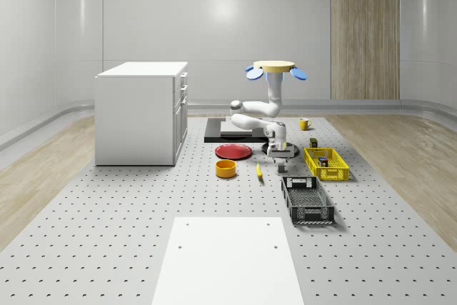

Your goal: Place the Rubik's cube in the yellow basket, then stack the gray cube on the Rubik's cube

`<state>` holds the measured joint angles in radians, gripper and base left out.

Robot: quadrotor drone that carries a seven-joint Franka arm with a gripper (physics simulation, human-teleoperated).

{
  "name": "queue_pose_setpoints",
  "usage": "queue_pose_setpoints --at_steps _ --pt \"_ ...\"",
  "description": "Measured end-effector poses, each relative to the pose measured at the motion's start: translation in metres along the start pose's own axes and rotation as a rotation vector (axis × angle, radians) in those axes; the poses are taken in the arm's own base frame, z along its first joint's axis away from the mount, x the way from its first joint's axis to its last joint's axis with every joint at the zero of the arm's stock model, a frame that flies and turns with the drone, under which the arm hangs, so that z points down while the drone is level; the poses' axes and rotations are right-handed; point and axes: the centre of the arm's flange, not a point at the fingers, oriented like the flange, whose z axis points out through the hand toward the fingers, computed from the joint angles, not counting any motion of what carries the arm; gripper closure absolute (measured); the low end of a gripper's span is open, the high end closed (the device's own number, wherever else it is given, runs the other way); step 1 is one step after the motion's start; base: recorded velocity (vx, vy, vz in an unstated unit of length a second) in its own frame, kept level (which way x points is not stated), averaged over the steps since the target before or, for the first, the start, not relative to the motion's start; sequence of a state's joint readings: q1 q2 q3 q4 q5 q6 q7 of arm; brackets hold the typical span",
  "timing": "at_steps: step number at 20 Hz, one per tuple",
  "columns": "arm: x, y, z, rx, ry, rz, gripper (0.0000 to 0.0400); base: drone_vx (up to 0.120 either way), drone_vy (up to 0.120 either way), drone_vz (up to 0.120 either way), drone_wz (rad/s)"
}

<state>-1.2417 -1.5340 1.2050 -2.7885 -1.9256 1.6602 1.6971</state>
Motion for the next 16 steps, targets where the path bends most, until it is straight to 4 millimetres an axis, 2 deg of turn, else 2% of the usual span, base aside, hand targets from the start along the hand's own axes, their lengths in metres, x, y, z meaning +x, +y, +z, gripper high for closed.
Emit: queue_pose_setpoints --at_steps 6,13,14,16 --pt "0.000 0.000 0.016 0.000 0.000 0.000 0.0000 0.000 0.000 0.000 0.000" --pt "0.005 -0.005 0.023 0.000 0.000 0.000 0.0000 0.000 0.000 0.000 0.000" --pt "0.005 -0.005 0.023 0.000 0.000 0.000 0.0012 0.000 0.000 0.000 0.000" --pt "0.006 -0.006 0.024 0.000 0.000 0.000 0.0066 0.000 0.000 0.000 0.000"
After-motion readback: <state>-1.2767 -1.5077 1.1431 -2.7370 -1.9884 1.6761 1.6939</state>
